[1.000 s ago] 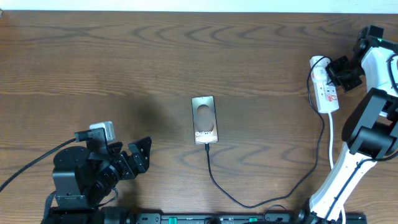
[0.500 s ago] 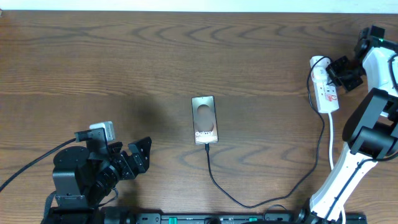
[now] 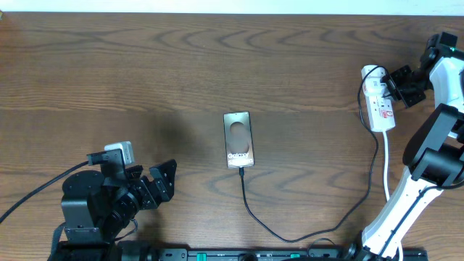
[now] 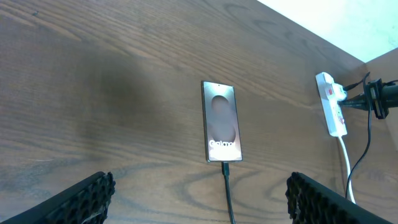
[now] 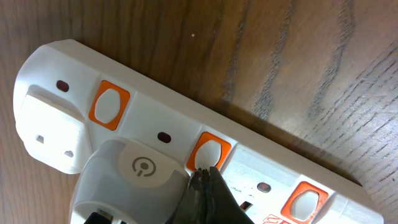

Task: Plug charger to phone and switch on socket

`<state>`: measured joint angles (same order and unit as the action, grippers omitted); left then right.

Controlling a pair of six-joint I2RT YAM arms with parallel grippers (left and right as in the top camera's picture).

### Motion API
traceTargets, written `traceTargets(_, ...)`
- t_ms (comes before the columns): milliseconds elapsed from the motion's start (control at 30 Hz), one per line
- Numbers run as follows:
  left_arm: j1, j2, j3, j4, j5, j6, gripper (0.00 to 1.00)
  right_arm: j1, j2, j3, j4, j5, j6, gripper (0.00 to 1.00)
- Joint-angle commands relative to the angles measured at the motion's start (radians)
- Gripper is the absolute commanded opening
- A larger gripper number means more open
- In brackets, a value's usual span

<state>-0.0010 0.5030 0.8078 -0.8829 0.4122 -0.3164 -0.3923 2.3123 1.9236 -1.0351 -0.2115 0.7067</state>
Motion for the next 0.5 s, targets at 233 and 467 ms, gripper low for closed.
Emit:
traceTargets(233,0.005,-0.002,-0.003,0.001,-0.006,0.009,0.90,0.025,-0.020,0.006,0.014,-0.086,-0.013,0.01)
traceTargets(467,0.005,-0.002,-0.003,0.001,-0.006,0.009,0.90,0.034,0.039,0.005,-0.006,-0.114,-0.013,0.01)
